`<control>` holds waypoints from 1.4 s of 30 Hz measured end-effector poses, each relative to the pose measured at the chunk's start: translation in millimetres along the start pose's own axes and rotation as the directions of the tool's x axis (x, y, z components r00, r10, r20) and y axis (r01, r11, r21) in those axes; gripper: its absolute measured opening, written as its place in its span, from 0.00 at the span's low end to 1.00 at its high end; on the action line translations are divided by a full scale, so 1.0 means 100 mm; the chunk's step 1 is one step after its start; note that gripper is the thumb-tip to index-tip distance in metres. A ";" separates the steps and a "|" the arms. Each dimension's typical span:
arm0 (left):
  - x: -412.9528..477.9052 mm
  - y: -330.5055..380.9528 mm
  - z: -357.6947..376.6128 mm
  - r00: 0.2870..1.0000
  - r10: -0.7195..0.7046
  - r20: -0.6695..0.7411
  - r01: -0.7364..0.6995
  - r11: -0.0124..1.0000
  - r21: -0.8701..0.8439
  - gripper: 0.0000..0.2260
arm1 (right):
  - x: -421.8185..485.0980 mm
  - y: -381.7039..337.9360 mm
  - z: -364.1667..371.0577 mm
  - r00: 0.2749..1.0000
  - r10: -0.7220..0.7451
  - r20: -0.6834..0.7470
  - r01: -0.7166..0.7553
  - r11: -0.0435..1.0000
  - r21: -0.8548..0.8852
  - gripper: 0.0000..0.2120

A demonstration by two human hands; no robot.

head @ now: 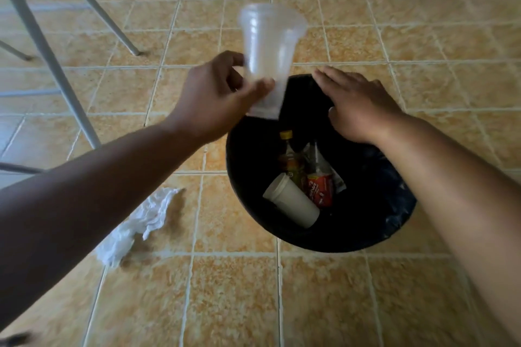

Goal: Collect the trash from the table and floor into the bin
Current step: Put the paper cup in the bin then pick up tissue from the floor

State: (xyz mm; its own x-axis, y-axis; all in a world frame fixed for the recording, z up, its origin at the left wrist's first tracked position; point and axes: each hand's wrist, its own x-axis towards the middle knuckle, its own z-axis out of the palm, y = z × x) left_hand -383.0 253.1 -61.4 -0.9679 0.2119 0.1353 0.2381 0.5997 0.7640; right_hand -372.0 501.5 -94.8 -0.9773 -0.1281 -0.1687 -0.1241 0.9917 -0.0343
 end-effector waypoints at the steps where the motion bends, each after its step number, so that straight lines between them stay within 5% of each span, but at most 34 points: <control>1: -0.09 0.04 0.03 0.997 0.038 0.063 -0.043 0.996 0.072 0.25 | -0.01 0.02 -0.01 1.000 -0.006 0.005 0.005 1.000 0.028 0.34; 4: -0.32 0.07 0.15 0.963 0.073 0.258 -0.174 0.902 0.396 0.28 | -0.07 0.10 -0.02 1.000 0.014 -0.027 -0.008 0.982 0.188 0.33; 7: -0.43 0.06 0.27 0.943 0.092 0.321 -0.297 0.669 0.681 0.27 | -0.16 0.16 -0.02 0.991 0.079 -0.108 -0.044 0.954 0.298 0.31; 13: -0.51 0.08 0.45 0.917 0.110 0.383 -0.392 0.417 0.820 0.30 | -0.32 0.20 0.04 0.991 0.056 -0.124 -0.018 0.958 0.287 0.29; 17: -0.48 0.02 0.39 0.909 0.194 0.368 -0.415 0.461 0.784 0.24 | -0.47 0.26 0.03 0.982 0.090 -0.163 -0.036 0.949 0.312 0.29; 21: -0.47 -0.18 0.21 0.900 0.345 0.268 -0.434 0.639 0.635 0.25 | -0.66 0.37 0.04 0.962 0.179 -0.207 -0.091 0.922 0.376 0.29; 23: -0.50 -0.28 0.20 0.946 0.241 0.217 -0.323 0.765 0.557 0.32 | -0.75 0.45 0.07 0.943 0.278 -0.184 -0.159 0.860 0.484 0.27; 26: -0.55 -0.36 0.23 0.978 -0.094 0.188 0.043 0.965 0.258 0.33 | -0.88 0.51 0.17 0.911 0.410 -0.041 -0.257 0.643 0.721 0.26; 29: -0.60 -0.37 0.25 0.931 -0.262 0.255 0.284 0.957 -0.053 0.27 | -0.93 0.45 0.25 0.899 0.436 0.033 -0.286 0.527 0.800 0.32; 33: -0.55 -0.39 0.27 0.917 -0.321 0.239 0.361 0.921 -0.149 0.27 | -0.90 0.35 0.30 0.878 0.478 0.038 -0.296 0.478 0.827 0.36; 42: -0.52 -0.85 -0.27 0.875 -0.464 0.138 0.483 0.858 -0.176 0.35 | -0.69 -0.23 0.26 0.931 0.365 -0.023 -0.216 0.602 0.769 0.32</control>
State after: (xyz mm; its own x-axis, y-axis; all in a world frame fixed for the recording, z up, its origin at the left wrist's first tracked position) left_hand -355.2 170.6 -116.1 -0.9463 0.0137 -0.3231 -0.2771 0.4813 0.8316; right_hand -296.8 487.0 -108.2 -0.9590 0.2426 -0.1464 0.2687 0.6148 -0.7415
